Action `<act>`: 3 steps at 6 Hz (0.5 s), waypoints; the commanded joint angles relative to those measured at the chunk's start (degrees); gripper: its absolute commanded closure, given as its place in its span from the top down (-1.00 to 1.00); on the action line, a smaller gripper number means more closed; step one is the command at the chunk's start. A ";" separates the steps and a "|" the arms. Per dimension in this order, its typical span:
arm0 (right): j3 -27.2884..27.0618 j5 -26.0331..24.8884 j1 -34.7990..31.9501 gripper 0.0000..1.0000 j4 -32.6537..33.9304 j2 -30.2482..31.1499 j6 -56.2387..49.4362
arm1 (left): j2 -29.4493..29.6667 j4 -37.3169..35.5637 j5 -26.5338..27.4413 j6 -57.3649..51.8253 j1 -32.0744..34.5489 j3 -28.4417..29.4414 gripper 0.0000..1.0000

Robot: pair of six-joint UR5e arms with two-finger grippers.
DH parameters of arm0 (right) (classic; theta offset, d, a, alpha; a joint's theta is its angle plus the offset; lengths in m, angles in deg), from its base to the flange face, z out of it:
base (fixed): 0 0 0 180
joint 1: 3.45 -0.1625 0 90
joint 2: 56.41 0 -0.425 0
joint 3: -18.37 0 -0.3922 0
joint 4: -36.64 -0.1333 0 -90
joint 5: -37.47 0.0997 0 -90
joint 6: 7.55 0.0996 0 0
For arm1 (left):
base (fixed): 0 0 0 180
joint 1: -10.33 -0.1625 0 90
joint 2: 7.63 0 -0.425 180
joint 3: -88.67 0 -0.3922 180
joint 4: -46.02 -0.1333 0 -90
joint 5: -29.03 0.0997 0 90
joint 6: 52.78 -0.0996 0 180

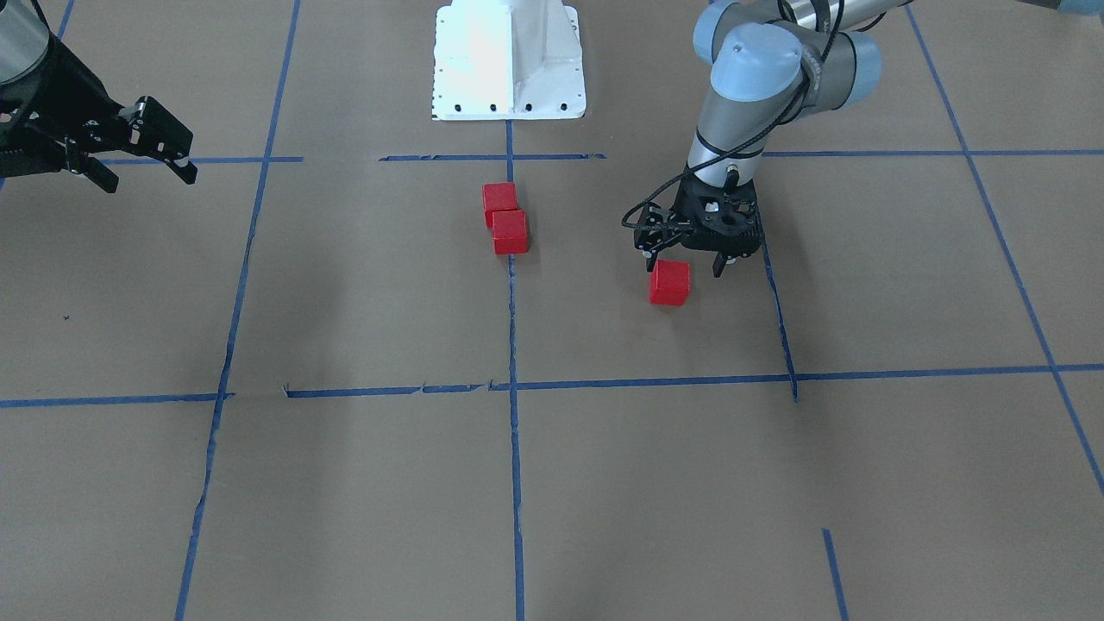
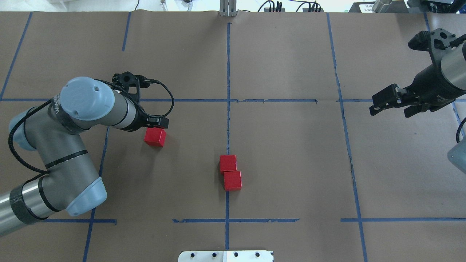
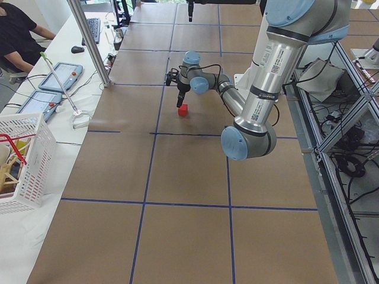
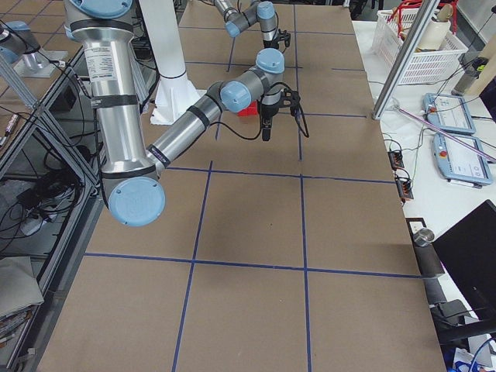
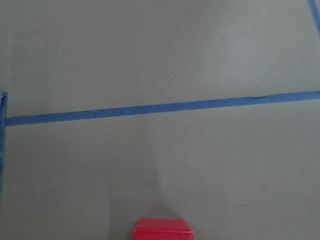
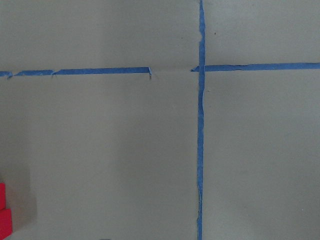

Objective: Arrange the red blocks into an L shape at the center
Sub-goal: 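Lower the left gripper and grasp the last red cube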

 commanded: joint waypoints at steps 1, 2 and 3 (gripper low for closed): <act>0.00 0.00 0.31 1.00 0.00 -0.02 0.00 | 0.23 1.43 -0.74 0.17 -0.46 3.81 0.99; 0.00 -0.09 0.40 1.00 0.00 -0.02 0.00 | 0.41 1.70 -0.83 0.00 -0.55 3.83 0.99; 0.09 -0.09 0.40 1.00 0.00 -0.02 0.00 | 0.50 1.70 -0.74 0.00 -0.90 4.01 0.99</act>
